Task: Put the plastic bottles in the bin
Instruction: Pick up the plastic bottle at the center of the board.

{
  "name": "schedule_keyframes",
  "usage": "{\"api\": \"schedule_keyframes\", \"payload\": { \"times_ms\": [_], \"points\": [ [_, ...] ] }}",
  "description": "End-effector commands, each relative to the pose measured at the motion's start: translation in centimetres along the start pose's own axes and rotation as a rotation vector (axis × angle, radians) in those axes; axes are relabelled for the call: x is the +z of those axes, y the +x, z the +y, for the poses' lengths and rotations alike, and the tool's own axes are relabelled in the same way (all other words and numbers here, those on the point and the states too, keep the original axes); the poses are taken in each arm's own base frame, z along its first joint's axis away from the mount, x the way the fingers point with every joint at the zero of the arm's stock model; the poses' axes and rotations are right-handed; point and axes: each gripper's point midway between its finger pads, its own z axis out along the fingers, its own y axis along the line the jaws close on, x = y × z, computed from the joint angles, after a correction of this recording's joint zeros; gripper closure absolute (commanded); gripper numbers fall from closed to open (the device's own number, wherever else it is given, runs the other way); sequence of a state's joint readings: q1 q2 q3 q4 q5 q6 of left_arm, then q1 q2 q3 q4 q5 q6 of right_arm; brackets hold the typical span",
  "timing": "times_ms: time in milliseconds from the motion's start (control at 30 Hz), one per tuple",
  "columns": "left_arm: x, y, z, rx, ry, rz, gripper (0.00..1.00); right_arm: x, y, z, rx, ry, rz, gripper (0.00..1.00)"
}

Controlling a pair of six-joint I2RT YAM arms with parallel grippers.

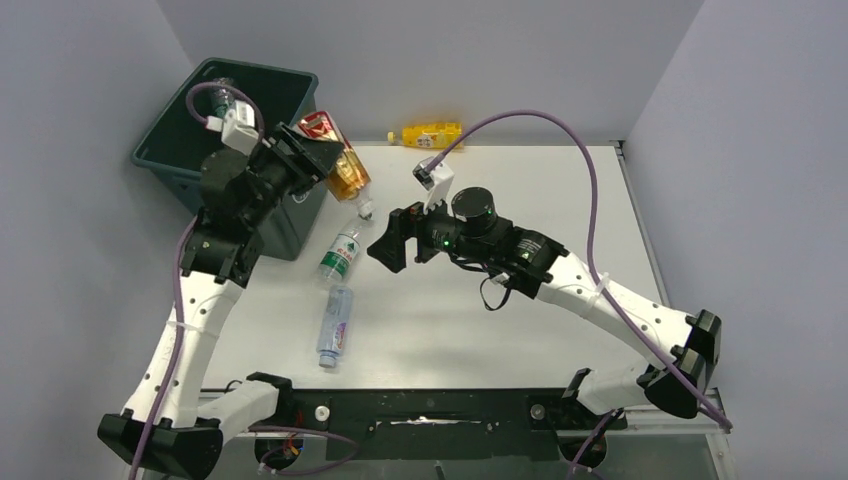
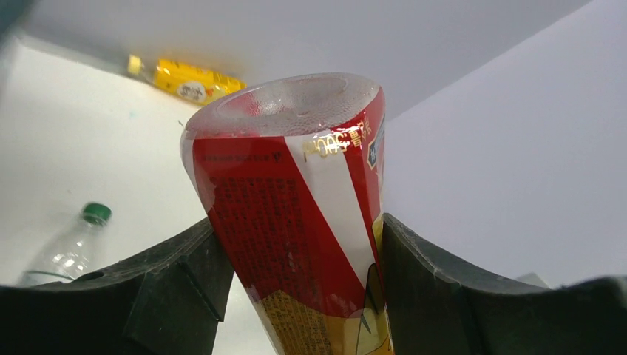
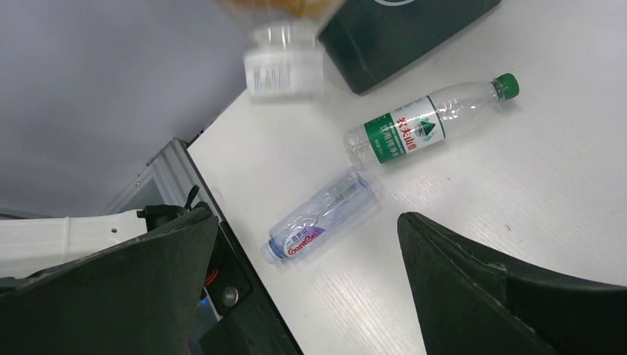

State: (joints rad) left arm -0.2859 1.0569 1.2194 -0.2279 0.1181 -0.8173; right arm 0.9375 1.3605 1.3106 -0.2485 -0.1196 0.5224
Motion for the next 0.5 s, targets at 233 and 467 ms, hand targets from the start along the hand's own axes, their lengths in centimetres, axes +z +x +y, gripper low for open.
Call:
{"api": "schedule_keyframes", "payload": {
  "times_ms": [233,467],
  "points": [
    [-1.4,-14.9,1.6,0.167,-0.037,-0.223,0.44,-3.4,-1.7,0.4,-0.018,0.025,-0.068,0.02],
    [-2.6,-22.7,4.0,0.231,-0.126,-0.373,0.42,-4.5,-0.8,-0.3,-0.007,0.061,-0.048,0.02]
  ]
}}
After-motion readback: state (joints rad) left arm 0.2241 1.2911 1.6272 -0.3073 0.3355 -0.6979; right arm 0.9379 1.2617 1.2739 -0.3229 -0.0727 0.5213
